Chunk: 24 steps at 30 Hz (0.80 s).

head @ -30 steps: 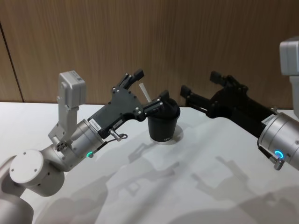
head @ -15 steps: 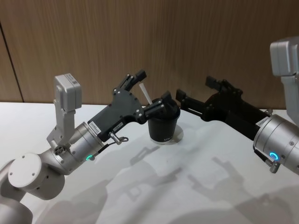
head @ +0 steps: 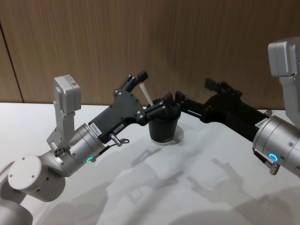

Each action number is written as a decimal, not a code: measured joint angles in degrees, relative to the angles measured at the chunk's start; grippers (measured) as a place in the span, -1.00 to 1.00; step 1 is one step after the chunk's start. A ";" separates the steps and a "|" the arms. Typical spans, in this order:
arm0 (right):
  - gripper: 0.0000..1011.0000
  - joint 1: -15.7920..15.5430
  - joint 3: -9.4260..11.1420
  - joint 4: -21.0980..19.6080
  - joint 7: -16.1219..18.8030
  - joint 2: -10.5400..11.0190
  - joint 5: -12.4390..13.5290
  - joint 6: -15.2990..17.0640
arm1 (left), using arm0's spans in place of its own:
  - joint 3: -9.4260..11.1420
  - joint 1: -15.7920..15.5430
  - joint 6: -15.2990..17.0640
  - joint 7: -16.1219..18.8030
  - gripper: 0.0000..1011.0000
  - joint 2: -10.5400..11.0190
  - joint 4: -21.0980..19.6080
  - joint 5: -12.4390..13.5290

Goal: Pick up the straw with one hand, pass it to the other hand, and insert it into the cup.

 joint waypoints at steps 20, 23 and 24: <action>0.98 0.02 -0.10 -0.12 -0.21 -0.09 0.00 0.34 | 0.05 0.12 -0.08 -0.21 0.98 0.06 -0.18 -0.23; 0.98 0.02 -0.10 -0.12 -0.23 -0.09 0.00 0.36 | 0.05 0.14 -0.08 -0.22 0.98 0.06 -0.20 -0.25; 0.98 0.02 -0.10 -0.12 -0.23 -0.09 0.00 0.37 | 0.05 0.15 -0.08 -0.23 0.98 0.06 -0.20 -0.26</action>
